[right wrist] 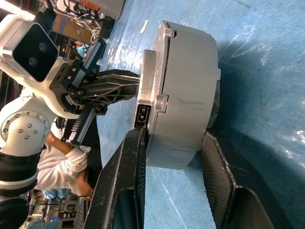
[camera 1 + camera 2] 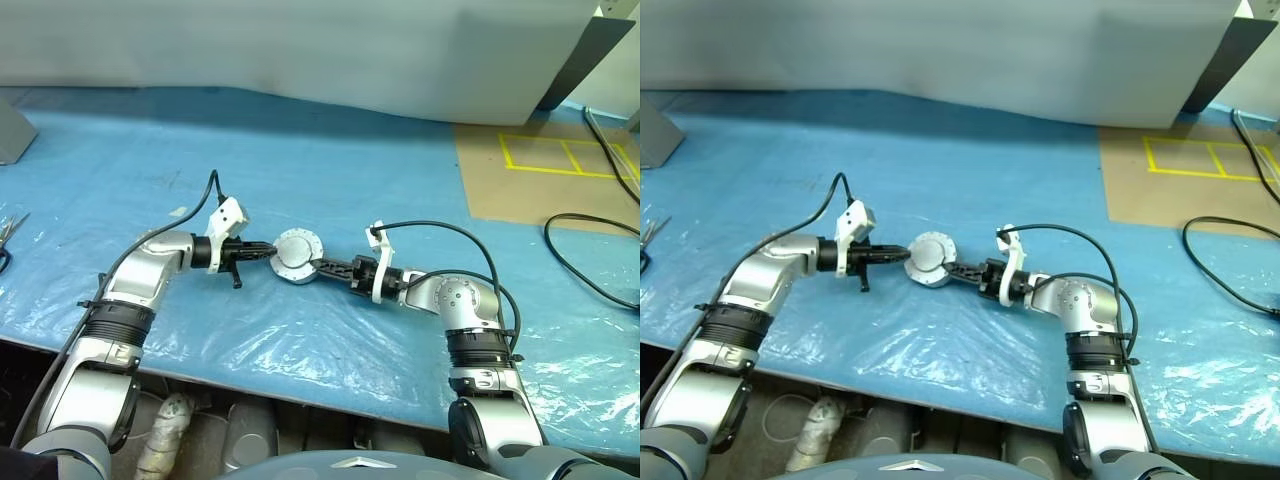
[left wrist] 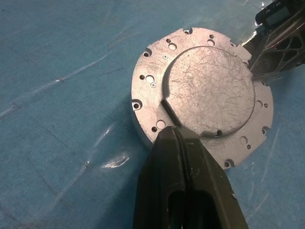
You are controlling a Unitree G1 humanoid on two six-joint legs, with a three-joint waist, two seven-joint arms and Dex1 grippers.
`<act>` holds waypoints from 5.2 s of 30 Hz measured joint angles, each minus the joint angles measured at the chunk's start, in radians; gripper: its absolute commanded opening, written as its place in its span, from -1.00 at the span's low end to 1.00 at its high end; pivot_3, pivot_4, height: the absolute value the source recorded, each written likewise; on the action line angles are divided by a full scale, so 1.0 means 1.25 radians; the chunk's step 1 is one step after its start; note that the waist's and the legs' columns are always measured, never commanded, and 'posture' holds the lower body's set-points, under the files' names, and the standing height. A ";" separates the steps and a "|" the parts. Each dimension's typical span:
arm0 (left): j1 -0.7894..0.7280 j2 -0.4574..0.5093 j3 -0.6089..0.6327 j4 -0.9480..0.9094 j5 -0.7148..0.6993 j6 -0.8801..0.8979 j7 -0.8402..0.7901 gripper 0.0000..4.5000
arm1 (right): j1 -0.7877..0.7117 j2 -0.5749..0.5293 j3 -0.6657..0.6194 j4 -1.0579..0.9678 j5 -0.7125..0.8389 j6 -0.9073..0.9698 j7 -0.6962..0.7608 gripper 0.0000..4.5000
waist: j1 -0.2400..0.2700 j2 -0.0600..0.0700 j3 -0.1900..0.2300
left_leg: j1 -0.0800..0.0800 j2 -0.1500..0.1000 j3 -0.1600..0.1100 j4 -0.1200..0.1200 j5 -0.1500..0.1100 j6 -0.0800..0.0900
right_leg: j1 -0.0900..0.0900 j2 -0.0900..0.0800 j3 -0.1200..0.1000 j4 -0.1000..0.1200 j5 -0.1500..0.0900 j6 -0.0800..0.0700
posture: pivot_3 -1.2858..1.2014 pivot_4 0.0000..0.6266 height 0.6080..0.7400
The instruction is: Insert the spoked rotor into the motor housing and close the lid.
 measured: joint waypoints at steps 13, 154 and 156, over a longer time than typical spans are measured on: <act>-0.039 0.044 0.141 -0.115 -0.199 0.216 -0.015 -1.00 | -0.008 0.029 -0.044 0.009 0.054 0.039 -0.050 -0.43 | -0.002 0.000 0.000 | -0.005 0.000 0.000 -0.001 0.000 -0.001 | -0.006 0.001 0.000 0.002 0.000 0.000 | 0.03 -0.52 1.00; -0.186 0.120 0.572 0.775 -0.240 -0.181 0.616 0.99 | -0.089 -0.018 -0.068 -0.110 0.590 -0.016 -0.440 0.44 | 0.002 -0.006 0.001 | -0.020 -0.006 -0.019 0.014 0.001 -0.001 | -0.007 0.000 -0.008 0.006 0.006 0.011 | 0.03 -0.52 1.00; -0.176 0.143 0.581 0.779 -0.240 -0.182 0.617 0.99 | -0.089 -0.017 -0.067 -0.112 0.589 -0.018 -0.440 0.44 | 0.004 -0.006 0.001 | -0.020 -0.006 -0.019 0.014 0.001 -0.001 | -0.007 0.000 -0.008 0.006 0.006 0.011 | 0.03 -0.52 1.00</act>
